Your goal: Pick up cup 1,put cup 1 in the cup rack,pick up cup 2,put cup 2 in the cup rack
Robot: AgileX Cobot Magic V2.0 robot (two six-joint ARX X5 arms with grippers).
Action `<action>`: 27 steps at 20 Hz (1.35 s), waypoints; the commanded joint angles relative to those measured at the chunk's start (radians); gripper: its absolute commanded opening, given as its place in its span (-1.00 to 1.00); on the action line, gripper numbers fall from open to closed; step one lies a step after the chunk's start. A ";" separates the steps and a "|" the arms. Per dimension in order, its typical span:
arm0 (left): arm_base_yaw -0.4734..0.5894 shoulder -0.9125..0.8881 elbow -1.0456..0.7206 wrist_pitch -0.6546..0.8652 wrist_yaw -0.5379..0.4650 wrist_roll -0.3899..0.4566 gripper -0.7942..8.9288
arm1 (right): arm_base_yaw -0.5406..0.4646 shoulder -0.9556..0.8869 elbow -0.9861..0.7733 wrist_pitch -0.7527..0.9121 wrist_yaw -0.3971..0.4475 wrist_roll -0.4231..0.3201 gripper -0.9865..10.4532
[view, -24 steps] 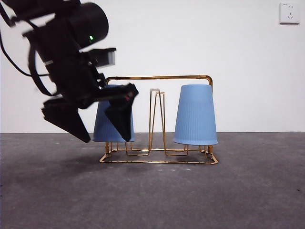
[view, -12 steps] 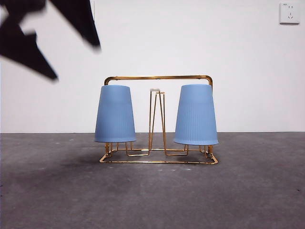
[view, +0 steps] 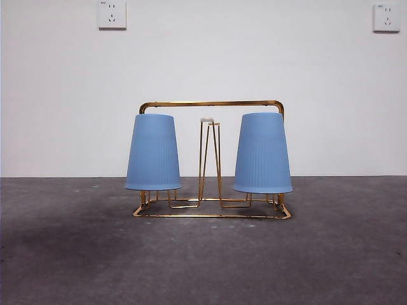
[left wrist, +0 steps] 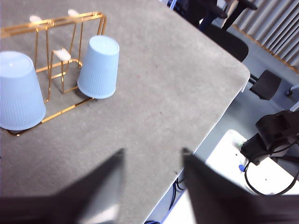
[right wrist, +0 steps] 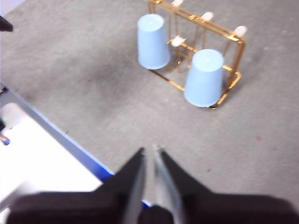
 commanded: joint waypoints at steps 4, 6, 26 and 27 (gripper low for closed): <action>-0.001 0.001 -0.002 0.003 0.008 -0.006 -0.85 | 0.000 0.017 -0.006 -0.024 -0.042 -0.002 -0.85; -0.001 0.001 -0.002 0.004 0.007 -0.006 -0.85 | 0.000 0.022 -0.006 -0.023 -0.033 0.010 -0.82; 0.000 0.042 -0.002 0.053 -0.053 0.094 -0.84 | 0.000 0.023 -0.006 -0.023 -0.032 0.016 -0.82; 0.000 0.053 -0.003 0.095 -0.055 0.138 -0.84 | 0.000 0.023 -0.006 -0.023 -0.032 0.016 -0.82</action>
